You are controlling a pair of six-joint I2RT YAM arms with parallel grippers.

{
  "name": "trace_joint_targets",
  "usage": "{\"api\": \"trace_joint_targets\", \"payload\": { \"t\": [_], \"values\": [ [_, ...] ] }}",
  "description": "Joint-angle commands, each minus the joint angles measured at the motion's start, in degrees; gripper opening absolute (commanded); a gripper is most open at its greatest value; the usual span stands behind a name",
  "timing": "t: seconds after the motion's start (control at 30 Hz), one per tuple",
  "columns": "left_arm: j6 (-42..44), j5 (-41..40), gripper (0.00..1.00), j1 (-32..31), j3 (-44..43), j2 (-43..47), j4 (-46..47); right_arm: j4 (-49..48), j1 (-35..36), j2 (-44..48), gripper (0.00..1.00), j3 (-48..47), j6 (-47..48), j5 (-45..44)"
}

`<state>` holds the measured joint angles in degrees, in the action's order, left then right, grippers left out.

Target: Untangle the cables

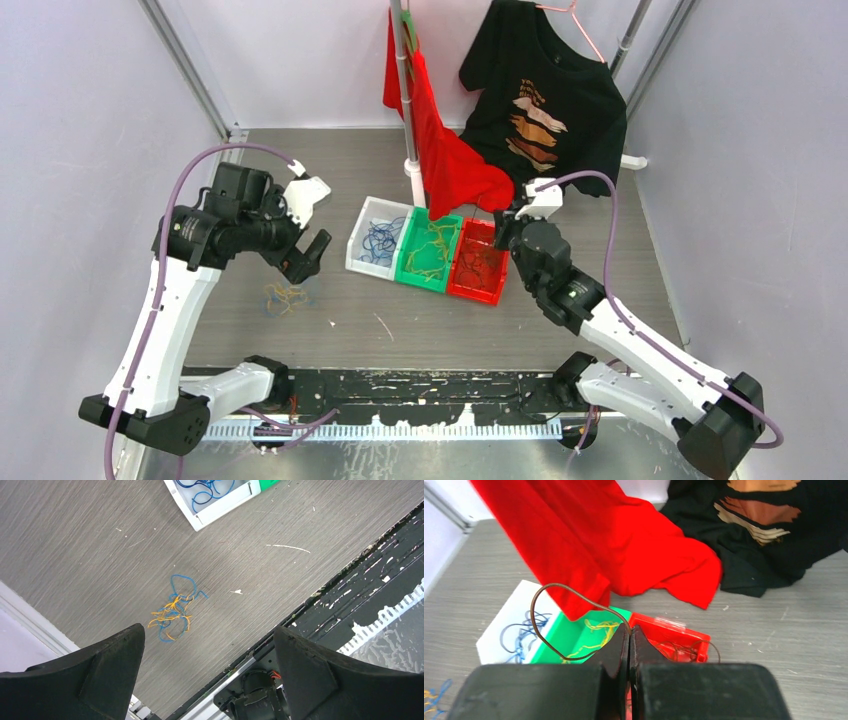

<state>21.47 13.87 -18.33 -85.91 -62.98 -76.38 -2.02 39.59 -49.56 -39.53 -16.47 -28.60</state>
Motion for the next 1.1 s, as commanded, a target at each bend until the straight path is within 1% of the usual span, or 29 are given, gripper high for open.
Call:
{"api": "trace_joint_targets", "payload": {
  "t": [0.0, 0.1, 0.27, 0.33, 0.37, 0.4, 0.47, 0.57, 0.63, 0.73, 0.8, 0.87, 0.97, 1.07],
  "values": [
    [1.00, -0.34, 0.99, -0.13, -0.31, 1.18, 2.81, -0.55, -0.71, -2.45, 0.01, 0.14, -0.82, -5.52],
    [1.30, -0.33, 0.99, -0.19, 0.03, 1.23, 2.95, 0.93, -1.30, -5.00, 0.01, -0.17, -0.91, -5.72],
    [1.78, -1.03, 1.00, -0.19, 0.91, 1.27, 2.92, 9.10, -1.97, -10.99, 0.01, -3.60, -3.23, -7.07],
    [2.05, -1.74, 0.99, -0.10, 0.85, 1.02, 2.87, 11.77, -2.17, -12.73, 0.02, -4.82, -4.85, -7.99],
    [2.23, -1.77, 1.00, -0.10, 0.58, 0.69, 2.63, 12.84, -2.25, -13.47, 0.05, -5.34, -5.67, -8.56],
    [2.37, -1.86, 0.99, -0.07, 0.27, 0.42, 2.40, 13.84, -2.36, -14.06, 0.10, -5.78, -6.55, -8.99],
    [2.76, -2.14, 0.99, -0.02, -0.20, -0.50, 2.13, 15.69, -2.57, -15.48, 0.22, -6.67, -8.15, -8.92],
    [4.28, -2.51, 1.00, 1.10, 0.72, -1.68, 3.23, 18.11, -2.74, -16.57, 0.37, -8.21, -10.37, -8.64],
    [5.81, -1.97, 0.99, 3.76, 2.24, -2.72, 4.57, 18.83, -2.95, -16.58, 0.45, -9.46, -10.77, -7.93],
    [8.48, 1.35, 1.00, 9.99, 4.49, -5.53, 5.99, 20.16, -3.46, -16.19, 0.50, -11.83, -10.13, -7.58],
    [10.69, 4.15, 0.99, 15.29, 4.95, -8.46, 5.64, 20.39, -3.58, -15.72, 0.52, -13.25, -9.55, -6.25],
    [15.83, 6.28, 0.99, 19.45, 5.35, -12.24, 4.14, 20.28, -3.57, -15.41, 0.52, -14.53, -9.27, -4.18],
    [21.77, 5.86, 0.96, 24.43, 7.41, -16.36, 3.27, 19.12, -3.60, -15.61, 0.52, -15.80, -9.59, 0.52],
    [27.20, 4.05, 0.89, 27.31, 9.55, -19.83, 1.14, 18.43, -3.53, -17.15, 0.52, -16.89, -10.75, 5.62]
  ]
}}
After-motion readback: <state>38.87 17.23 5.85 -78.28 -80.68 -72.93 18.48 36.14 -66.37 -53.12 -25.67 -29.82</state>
